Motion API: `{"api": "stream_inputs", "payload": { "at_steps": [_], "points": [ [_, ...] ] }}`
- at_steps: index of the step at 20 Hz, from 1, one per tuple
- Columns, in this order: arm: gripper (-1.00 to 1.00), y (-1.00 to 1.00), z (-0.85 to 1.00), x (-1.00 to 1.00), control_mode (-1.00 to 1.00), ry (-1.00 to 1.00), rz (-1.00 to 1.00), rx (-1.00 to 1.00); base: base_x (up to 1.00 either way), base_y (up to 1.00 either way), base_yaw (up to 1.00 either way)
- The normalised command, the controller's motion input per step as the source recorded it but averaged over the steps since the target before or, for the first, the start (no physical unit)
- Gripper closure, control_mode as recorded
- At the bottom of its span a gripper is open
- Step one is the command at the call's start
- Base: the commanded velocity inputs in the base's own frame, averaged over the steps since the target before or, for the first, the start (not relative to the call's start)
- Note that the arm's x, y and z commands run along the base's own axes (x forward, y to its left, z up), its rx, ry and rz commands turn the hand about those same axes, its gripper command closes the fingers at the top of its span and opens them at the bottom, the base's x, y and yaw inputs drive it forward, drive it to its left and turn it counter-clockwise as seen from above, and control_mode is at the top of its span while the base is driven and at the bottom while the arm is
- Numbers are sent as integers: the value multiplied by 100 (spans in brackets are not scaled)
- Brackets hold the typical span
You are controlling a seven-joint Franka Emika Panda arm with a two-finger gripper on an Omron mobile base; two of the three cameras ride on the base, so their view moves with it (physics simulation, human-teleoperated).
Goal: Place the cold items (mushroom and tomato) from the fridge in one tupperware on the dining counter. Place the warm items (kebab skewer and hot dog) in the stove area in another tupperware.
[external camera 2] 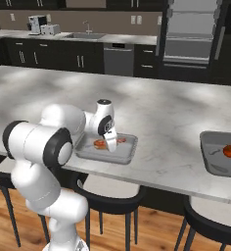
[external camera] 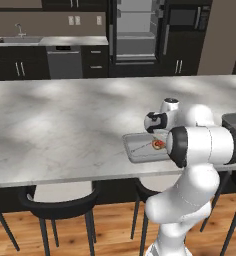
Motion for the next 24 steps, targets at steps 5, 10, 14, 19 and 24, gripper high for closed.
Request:
{"api": "stream_inputs", "payload": {
  "at_steps": [5,10,14,19,24],
  "points": [
    [100,0,-48,59,-100,0,-8,10,0,0,0],
    [100,0,-47,70,-100,0,-7,11,0,0,0],
    [-100,-11,-38,53,-100,0,-7,13,0,0,0],
    [-100,-49,-7,2,-100,0,-5,20,0,0,0],
    [-100,-32,6,-11,-100,0,0,7,0,0,0]
  ]
}}
